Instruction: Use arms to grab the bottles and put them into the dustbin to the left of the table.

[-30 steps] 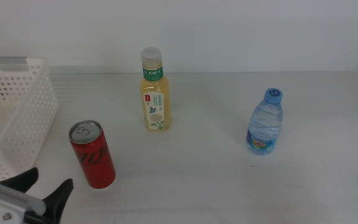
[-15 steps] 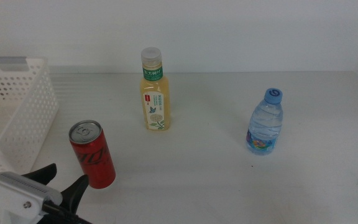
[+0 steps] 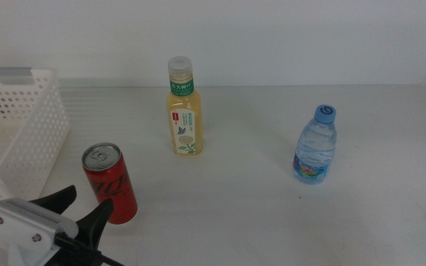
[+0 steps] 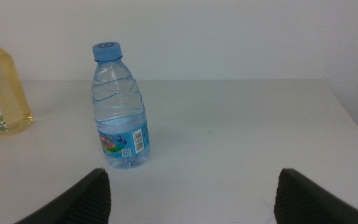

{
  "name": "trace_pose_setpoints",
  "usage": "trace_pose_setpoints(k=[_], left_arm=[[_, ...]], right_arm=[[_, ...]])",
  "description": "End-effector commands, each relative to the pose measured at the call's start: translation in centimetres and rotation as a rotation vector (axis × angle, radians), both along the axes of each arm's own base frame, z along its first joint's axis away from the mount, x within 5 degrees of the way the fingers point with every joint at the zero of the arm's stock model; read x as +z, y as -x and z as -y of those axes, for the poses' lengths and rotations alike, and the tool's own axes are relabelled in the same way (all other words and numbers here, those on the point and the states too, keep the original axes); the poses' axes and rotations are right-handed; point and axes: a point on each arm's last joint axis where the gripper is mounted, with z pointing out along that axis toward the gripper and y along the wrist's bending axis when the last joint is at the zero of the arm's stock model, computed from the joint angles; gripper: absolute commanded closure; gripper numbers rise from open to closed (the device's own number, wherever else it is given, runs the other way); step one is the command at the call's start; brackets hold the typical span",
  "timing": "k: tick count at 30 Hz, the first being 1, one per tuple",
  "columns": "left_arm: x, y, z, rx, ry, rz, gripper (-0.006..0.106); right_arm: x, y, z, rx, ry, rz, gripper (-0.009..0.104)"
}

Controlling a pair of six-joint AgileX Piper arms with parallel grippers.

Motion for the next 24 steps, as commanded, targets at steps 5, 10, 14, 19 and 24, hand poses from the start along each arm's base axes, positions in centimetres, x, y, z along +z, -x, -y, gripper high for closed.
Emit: trace_pose_setpoints(k=[5,10,14,19,24], left_arm=[[0.8,0.3,0.0,0.003,0.059,0.084,0.037],[0.8,0.1,-0.5,0.057,0.084,0.073,0.031],[0.9,-0.3,-1.8,0.217,0.131,0.077,0.024],[1.1,0.0,-0.6,0.081,0.153,0.085,0.024],[0.7,0.0,-0.4,0.047,0.028,0.089,0.021]], right_arm=[[1.1,0.2,0.1,-0.006,0.007,0.113,0.023],[1.1,0.2,0.1,-0.006,0.007,0.113,0.023],[1.1,0.2,0.1,-0.006,0.007,0.113,0.023],[1.1,0.2,0.1,-0.006,0.007,0.113,0.023],[1.1,0.2,0.1,-0.006,0.007,0.113,0.023]])
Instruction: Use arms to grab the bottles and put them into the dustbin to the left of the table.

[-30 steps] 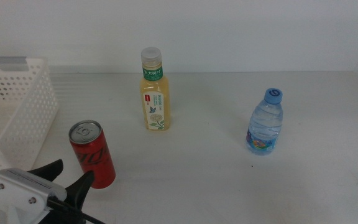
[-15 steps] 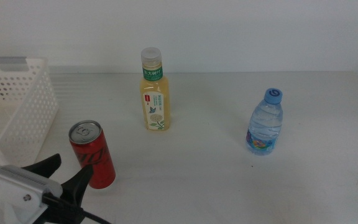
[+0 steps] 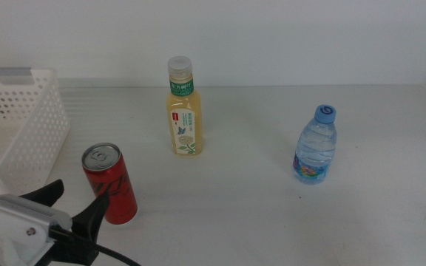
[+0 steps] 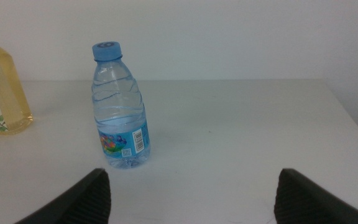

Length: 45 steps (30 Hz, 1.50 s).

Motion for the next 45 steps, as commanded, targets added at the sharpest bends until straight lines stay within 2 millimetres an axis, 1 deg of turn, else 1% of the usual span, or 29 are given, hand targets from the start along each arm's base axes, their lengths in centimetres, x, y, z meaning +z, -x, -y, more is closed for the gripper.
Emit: trace_pose_setpoints(k=[1,4,5,7,11,15,18,26,34,45], left_arm=[[0.4,0.3,0.1,-0.018,0.020,0.053,0.018],[-0.1,0.0,-0.1,0.018,0.074,0.004,0.011],[-0.3,-0.2,-0.2,0.033,0.087,-0.014,0.010],[-0.5,-0.7,-0.1,0.044,0.094,-0.027,0.010],[-0.9,-1.8,0.5,0.009,0.102,0.000,0.010],[-1.9,-3.0,0.8,0.010,0.108,-0.048,0.010],[-2.3,-3.8,1.2,-0.016,0.093,-0.057,0.010],[-1.9,-5.4,1.4,-0.005,0.086,-0.018,0.010],[-2.3,-7.2,1.9,-0.007,0.091,-0.014,0.010],[-2.0,-9.6,2.4,0.001,0.099,0.032,0.010]], right_arm=[[1.1,0.2,0.1,-0.006,0.007,0.113,0.023],[1.1,0.2,0.1,-0.006,0.007,0.113,0.023],[1.1,0.2,0.1,-0.006,0.007,0.113,0.023],[1.1,0.2,0.1,-0.006,0.007,0.113,0.023],[1.1,0.2,0.1,-0.006,0.007,0.113,0.023],[1.1,0.2,0.1,-0.006,0.007,0.113,0.023],[1.1,0.2,0.1,-0.006,0.007,0.113,0.023],[1.1,0.2,0.1,-0.006,0.007,0.113,0.023],[1.1,0.2,0.1,-0.006,0.007,0.113,0.023],[1.1,0.2,0.1,-0.006,0.007,0.113,0.023]])
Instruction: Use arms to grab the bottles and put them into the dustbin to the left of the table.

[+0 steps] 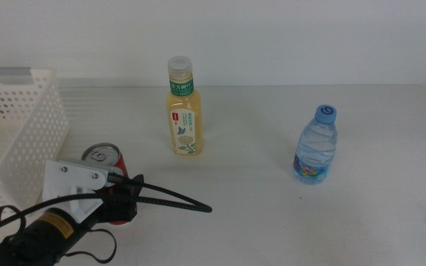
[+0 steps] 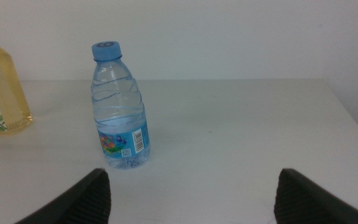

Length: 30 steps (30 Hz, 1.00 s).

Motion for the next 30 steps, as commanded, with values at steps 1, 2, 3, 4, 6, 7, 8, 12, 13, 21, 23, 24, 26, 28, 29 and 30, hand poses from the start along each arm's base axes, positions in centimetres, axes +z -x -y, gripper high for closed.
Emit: trace_pose_setpoints(k=[1,2,3,4,6,7,8,12,13,21,23,24,26,28,29,30], left_arm=[[2.5,-1.0,0.3,0.005,0.077,0.214,0.010],[2.4,-1.2,0.3,0.004,0.078,0.212,0.010],[2.4,-1.2,0.3,0.005,0.078,0.212,0.010],[2.4,-1.2,0.3,0.005,0.078,0.212,0.011],[2.4,-1.2,0.3,0.004,0.078,0.213,0.013],[2.4,-1.2,0.4,-0.002,0.077,0.213,0.019],[2.4,-1.2,0.4,-0.003,0.076,0.213,0.024],[2.4,-1.1,0.5,-0.019,0.075,0.213,0.055],[2.4,-1.1,0.5,-0.020,0.074,0.210,0.065],[3.3,1.5,0.0,-0.023,0.083,0.213,0.105],[3.8,2.0,-0.2,-0.016,0.094,0.212,0.105],[4.0,2.3,-0.3,-0.018,0.097,0.207,0.105],[4.6,2.6,-0.3,-0.018,0.110,0.198,0.105],[5.0,2.9,-0.3,-0.033,0.105,0.180,0.105],[5.3,3.1,-0.2,-0.044,0.093,0.171,0.105],[5.5,3.3,-0.2,-0.051,0.083,0.166,0.105]], right_arm=[[1.1,0.2,0.1,-0.006,0.007,0.113,0.023],[1.1,0.2,0.1,-0.006,0.007,0.113,0.023],[1.1,0.2,0.1,-0.006,0.007,0.113,0.023],[1.1,0.2,0.1,-0.006,0.007,0.113,0.023],[1.1,0.2,0.1,-0.006,0.007,0.113,0.023],[1.1,0.2,0.1,-0.006,0.007,0.113,0.023],[1.1,0.2,0.1,-0.006,0.007,0.113,0.023],[1.1,0.2,0.1,-0.006,0.007,0.113,0.023],[1.1,0.2,0.1,-0.006,0.007,0.113,0.023],[1.1,0.2,0.1,-0.006,0.007,0.113,0.023],[1.1,0.2,0.1,-0.006,0.007,0.113,0.023],[1.1,0.2,0.1,-0.006,0.007,0.113,0.023],[1.1,0.2,0.1,-0.006,0.007,0.113,0.023],[1.1,0.2,0.1,-0.006,0.007,0.113,0.023],[1.1,0.2,0.1,-0.006,0.007,0.113,0.023],[1.1,0.2,0.1,-0.006,0.007,0.113,0.023]])
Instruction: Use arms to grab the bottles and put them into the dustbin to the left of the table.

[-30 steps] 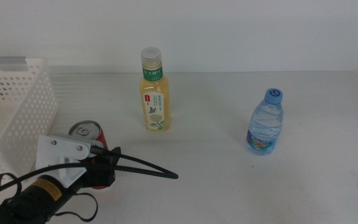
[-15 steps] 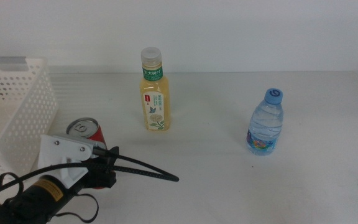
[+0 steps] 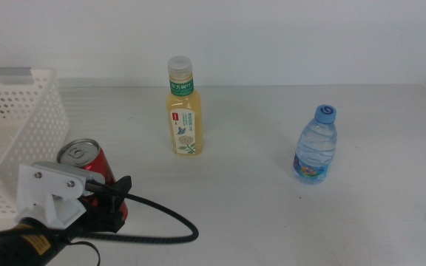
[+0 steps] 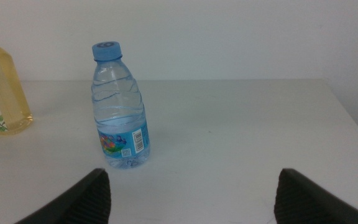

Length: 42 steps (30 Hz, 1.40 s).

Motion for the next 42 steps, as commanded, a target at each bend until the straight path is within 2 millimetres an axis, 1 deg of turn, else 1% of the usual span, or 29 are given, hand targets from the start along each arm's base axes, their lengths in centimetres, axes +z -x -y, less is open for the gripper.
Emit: trace_pose_setpoints(k=[1,6,11,14,19,24,34,38,42], left_arm=[[2.4,0.1,0.2,-0.015,0.052,0.121,0.105],[3.7,0.9,0.0,-0.015,0.046,0.092,0.105],[4.5,1.7,-0.2,-0.014,0.012,0.081,0.105],[5.3,1.7,-0.3,-0.014,0.005,0.065,0.105],[7.4,1.0,0.1,-0.045,-0.032,0.028,0.105],[9.7,0.0,0.3,-0.033,0.005,0.009,0.105],[12.4,-1.3,0.3,-0.003,-0.005,0.049,0.105],[12.9,-1.6,0.0,0.035,-0.025,0.015,0.105],[14.0,-2.3,-0.8,0.147,-0.026,-0.095,0.105]], right_arm=[[1.1,0.2,0.1,-0.006,0.007,0.113,0.023],[1.1,0.2,0.1,-0.006,0.007,0.113,0.023],[1.1,0.2,0.1,-0.006,0.007,0.113,0.023],[1.1,0.2,0.1,-0.006,0.007,0.113,0.023],[1.1,0.2,0.1,-0.006,0.007,0.113,0.023],[1.1,0.2,0.1,-0.006,0.007,0.113,0.023],[1.1,0.2,0.1,-0.006,0.007,0.113,0.023],[1.1,0.2,0.1,-0.006,0.007,0.113,0.023],[1.1,0.2,0.1,-0.006,0.007,0.113,0.023]])
